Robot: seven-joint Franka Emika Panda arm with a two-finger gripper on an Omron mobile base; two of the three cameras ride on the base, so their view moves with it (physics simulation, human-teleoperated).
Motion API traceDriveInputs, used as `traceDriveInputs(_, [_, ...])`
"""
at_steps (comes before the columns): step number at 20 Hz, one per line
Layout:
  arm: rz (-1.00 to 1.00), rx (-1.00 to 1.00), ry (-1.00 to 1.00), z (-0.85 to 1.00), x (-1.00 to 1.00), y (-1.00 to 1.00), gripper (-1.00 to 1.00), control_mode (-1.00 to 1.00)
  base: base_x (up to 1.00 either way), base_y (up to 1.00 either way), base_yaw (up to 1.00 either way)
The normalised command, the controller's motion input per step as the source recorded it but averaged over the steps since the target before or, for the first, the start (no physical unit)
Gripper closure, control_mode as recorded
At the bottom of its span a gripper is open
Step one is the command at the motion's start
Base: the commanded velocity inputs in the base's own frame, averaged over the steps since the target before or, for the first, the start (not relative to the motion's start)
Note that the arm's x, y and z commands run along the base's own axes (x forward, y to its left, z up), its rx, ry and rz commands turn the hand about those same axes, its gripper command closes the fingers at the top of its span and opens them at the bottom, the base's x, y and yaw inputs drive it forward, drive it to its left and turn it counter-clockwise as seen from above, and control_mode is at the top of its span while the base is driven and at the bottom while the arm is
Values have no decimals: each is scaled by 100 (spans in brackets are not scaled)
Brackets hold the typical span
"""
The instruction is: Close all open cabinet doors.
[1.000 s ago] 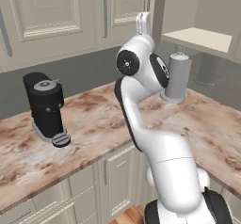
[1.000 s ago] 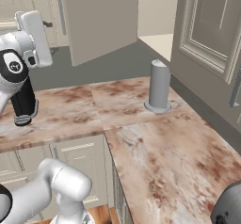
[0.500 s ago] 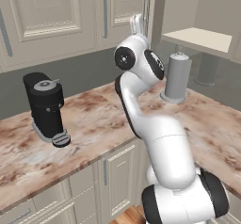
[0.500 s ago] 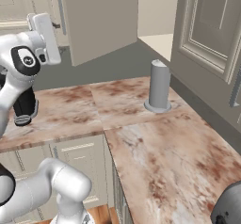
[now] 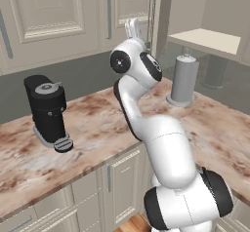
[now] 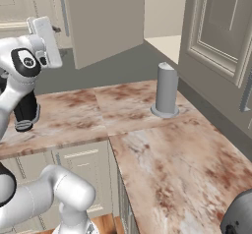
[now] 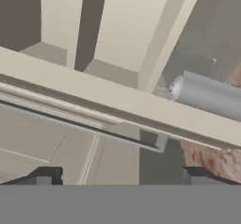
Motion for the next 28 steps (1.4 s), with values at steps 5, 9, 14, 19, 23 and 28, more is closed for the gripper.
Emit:
traceDriveInputs(5, [-12, 0, -7, 0, 0, -26, -100, -100, 0, 0, 0])
traceDriveInputs(9, [-14, 0, -6, 0, 2, -43, -100, -100, 0, 0, 0])
traceDriveInputs(14, [-10, 0, 0, -1, 27, -35, -100, -100, 0, 0, 0])
traceDriveInputs(19, [-10, 0, 0, 0, 15, -42, -100, -100, 0, 0, 0])
traceDriveInputs(23, [-11, 0, 0, -1, 6, -65, -100, -100, 0, 0, 0])
traceDriveInputs(28, [-16, 0, 1, -7, 0, -97, -100, -100, 0, 0, 0])
